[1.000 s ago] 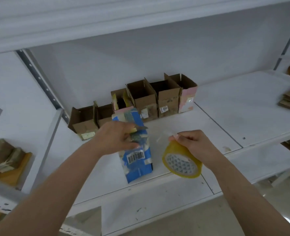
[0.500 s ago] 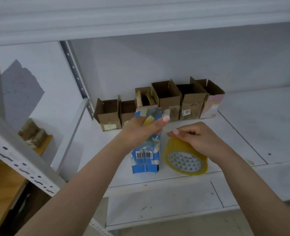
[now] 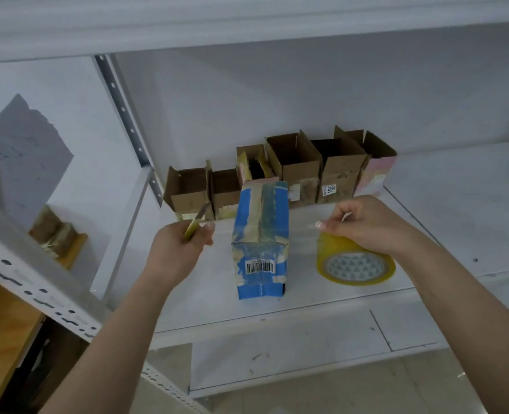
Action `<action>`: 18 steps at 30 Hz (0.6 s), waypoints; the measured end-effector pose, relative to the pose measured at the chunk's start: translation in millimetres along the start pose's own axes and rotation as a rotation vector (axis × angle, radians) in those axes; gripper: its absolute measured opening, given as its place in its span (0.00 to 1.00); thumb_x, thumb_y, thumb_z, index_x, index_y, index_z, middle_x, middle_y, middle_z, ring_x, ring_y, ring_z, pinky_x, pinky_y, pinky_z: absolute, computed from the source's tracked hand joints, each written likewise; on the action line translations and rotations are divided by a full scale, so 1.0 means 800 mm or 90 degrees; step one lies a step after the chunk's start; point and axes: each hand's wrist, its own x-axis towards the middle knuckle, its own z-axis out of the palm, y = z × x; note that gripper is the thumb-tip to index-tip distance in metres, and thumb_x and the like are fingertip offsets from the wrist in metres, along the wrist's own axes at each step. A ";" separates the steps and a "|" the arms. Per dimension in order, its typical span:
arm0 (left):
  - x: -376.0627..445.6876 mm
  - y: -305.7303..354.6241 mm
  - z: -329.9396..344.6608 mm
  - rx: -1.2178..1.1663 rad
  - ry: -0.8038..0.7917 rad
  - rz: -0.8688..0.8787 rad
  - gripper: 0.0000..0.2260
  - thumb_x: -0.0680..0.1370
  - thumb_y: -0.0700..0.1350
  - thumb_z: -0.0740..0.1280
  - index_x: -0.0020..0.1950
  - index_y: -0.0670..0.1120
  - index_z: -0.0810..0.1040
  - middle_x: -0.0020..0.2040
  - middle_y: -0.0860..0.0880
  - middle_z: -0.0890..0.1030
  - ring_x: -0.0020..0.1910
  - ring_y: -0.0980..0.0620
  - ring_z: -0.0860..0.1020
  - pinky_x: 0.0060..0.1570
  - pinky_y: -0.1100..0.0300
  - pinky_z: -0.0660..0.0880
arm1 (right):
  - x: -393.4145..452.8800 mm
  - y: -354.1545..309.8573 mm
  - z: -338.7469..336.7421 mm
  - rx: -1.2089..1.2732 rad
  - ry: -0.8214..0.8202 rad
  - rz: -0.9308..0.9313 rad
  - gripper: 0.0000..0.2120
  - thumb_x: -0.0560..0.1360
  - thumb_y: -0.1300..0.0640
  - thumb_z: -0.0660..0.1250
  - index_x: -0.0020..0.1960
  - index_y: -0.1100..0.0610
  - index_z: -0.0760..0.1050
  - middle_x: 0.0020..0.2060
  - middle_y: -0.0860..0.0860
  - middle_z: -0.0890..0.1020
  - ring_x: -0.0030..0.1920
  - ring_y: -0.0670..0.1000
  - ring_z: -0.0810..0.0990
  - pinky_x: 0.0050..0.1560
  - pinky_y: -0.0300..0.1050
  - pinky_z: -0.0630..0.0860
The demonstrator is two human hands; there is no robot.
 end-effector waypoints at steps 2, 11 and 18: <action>0.002 -0.006 0.006 0.003 0.017 0.012 0.16 0.79 0.53 0.65 0.33 0.50 0.78 0.34 0.55 0.79 0.38 0.55 0.77 0.39 0.62 0.70 | 0.007 0.000 0.000 -0.016 0.013 0.003 0.13 0.67 0.39 0.74 0.34 0.47 0.79 0.37 0.47 0.82 0.40 0.50 0.82 0.48 0.52 0.80; 0.016 -0.036 0.037 -0.001 -0.013 -0.039 0.18 0.80 0.56 0.62 0.34 0.50 0.77 0.37 0.54 0.79 0.39 0.54 0.76 0.40 0.58 0.69 | 0.022 0.033 0.036 -0.030 0.004 0.046 0.16 0.67 0.38 0.74 0.35 0.50 0.78 0.35 0.48 0.83 0.39 0.52 0.82 0.50 0.57 0.80; -0.003 -0.054 0.092 -0.219 -0.089 -0.183 0.19 0.81 0.56 0.59 0.34 0.48 0.73 0.26 0.57 0.73 0.28 0.55 0.68 0.31 0.60 0.66 | 0.032 0.047 0.091 -0.023 -0.013 0.032 0.13 0.71 0.42 0.71 0.36 0.49 0.76 0.37 0.47 0.81 0.40 0.50 0.81 0.47 0.53 0.80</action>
